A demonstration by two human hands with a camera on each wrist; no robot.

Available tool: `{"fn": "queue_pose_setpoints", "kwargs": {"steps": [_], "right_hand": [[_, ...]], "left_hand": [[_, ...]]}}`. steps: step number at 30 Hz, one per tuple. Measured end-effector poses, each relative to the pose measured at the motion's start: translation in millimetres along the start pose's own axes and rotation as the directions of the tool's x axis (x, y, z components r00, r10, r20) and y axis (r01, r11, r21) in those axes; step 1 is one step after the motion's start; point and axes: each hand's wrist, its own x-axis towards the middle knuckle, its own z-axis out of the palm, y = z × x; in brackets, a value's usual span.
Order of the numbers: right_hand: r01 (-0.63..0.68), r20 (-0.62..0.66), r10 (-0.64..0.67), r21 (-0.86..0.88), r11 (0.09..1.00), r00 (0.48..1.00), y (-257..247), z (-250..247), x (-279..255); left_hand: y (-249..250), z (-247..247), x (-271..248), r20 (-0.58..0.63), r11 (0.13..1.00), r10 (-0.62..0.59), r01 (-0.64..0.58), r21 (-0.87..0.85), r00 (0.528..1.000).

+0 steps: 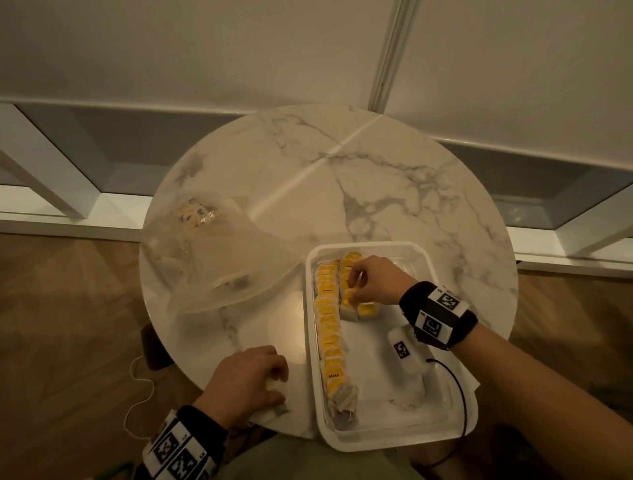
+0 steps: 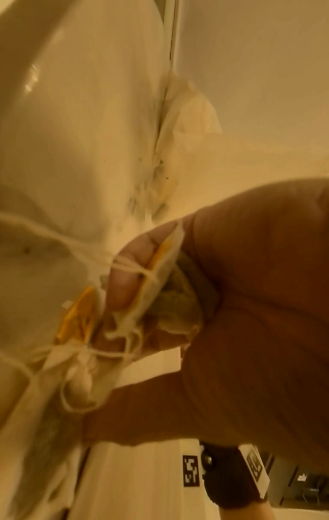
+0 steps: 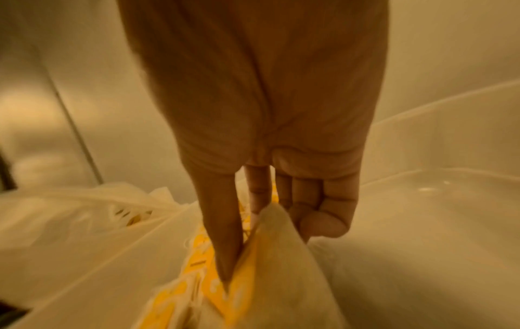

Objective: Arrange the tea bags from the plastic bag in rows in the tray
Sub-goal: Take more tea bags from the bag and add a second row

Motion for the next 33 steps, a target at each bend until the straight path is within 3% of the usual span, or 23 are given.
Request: {"fn": "queue_pose_setpoints", "kwargs": {"steps": [8,18,25,33], "right_hand": [[-0.052,0.029,0.046,0.284,0.957,0.999,11.8,-0.1,0.0],[0.026,-0.168,0.039,0.367,0.93,0.985,35.9,1.8,-13.0],[-0.092,0.034,0.085,0.361,0.928,0.996,48.8,5.5,-18.7],[-0.074,0.067,0.054,0.356,0.932,0.996,39.8,-2.4,-16.2]], "left_hand": [[0.7,1.7,3.6,-0.012,1.0,-0.022,0.022,-0.008,1.0],[-3.7,4.6,3.8,-0.032,0.997,-0.037,0.035,-0.074,0.999],[-5.2,4.7,4.1,-0.021,0.995,-0.043,0.041,-0.093,0.999],[1.1,1.7,2.4,-0.004,0.995,-0.054,0.053,-0.085,0.999]]}}
